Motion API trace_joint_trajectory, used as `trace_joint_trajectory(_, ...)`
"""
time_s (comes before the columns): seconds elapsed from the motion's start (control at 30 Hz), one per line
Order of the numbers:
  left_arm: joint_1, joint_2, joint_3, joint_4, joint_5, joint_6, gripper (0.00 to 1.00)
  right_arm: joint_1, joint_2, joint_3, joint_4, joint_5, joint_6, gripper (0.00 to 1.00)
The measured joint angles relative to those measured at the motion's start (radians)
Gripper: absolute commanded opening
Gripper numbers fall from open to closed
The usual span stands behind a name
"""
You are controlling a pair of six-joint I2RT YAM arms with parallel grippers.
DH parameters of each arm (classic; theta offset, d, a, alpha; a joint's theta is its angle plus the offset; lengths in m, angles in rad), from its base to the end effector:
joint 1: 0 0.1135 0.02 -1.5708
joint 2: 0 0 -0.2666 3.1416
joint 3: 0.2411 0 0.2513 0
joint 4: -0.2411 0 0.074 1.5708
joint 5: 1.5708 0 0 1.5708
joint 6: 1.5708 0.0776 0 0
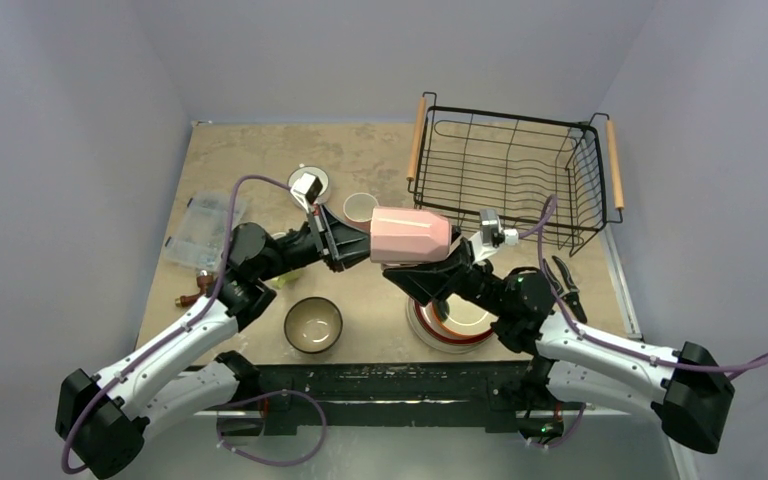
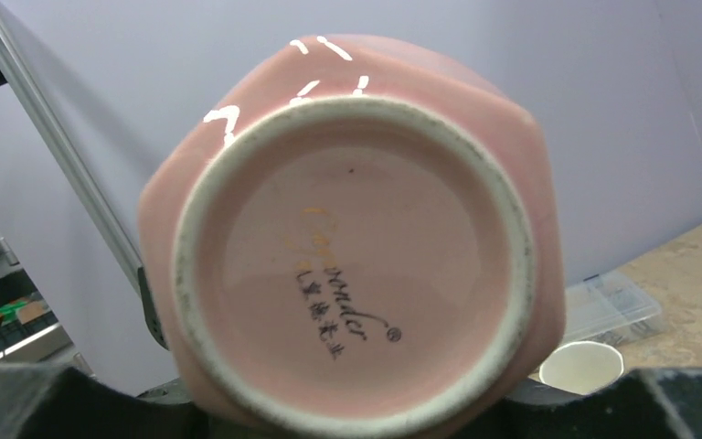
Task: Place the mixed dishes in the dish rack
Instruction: Turn the cup upside down in the dish rack.
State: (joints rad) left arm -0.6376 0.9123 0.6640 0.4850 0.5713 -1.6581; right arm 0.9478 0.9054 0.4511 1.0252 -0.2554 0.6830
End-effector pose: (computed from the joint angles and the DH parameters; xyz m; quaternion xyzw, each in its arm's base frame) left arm 0.1707 -0.1787 0.3552 -0.0967 0.6261 -0.7589 0.1504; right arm 0.1162 0.1954 0.3506 -0.1736 0.4566 0.6756 0.5523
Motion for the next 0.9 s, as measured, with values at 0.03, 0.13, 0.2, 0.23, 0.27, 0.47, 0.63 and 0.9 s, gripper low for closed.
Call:
trace_joint_trajectory(0.03,-0.002,0.000,-0.001,-0.002,0.000,0.000,0.00,0.004,0.010,0.006,0.000,0.000,0.005,0.46)
trace_joint_trajectory(0.13,-0.008,0.000,-0.001,0.000,-0.002,-0.002,0.00,0.009,0.020,0.014,0.001,0.003,0.006,0.39)
trace_joint_trajectory(0.2,-0.012,0.000,-0.001,0.001,-0.008,-0.008,0.00,0.008,0.023,0.018,0.000,0.009,0.004,0.31)
trace_joint_trajectory(0.23,-0.014,-0.002,-0.001,0.001,-0.011,-0.010,0.00,0.008,0.024,0.020,-0.001,0.011,0.002,0.23)
trace_joint_trajectory(0.27,-0.015,-0.002,-0.001,0.001,-0.013,-0.010,0.00,0.008,0.026,0.022,-0.002,0.015,-0.002,0.14)
trace_joint_trajectory(0.47,-0.024,-0.020,0.010,-0.057,-0.033,-0.020,0.34,0.009,0.029,0.029,-0.012,0.039,-0.017,0.00)
trace_joint_trajectory(0.63,-0.025,-0.078,0.074,-0.275,-0.078,0.125,0.73,0.016,-0.013,0.029,-0.107,0.111,0.014,0.00)
trace_joint_trajectory(0.9,-0.025,-0.233,0.210,-0.811,-0.300,0.466,0.92,0.016,-0.237,0.080,-0.579,0.406,0.013,0.00)
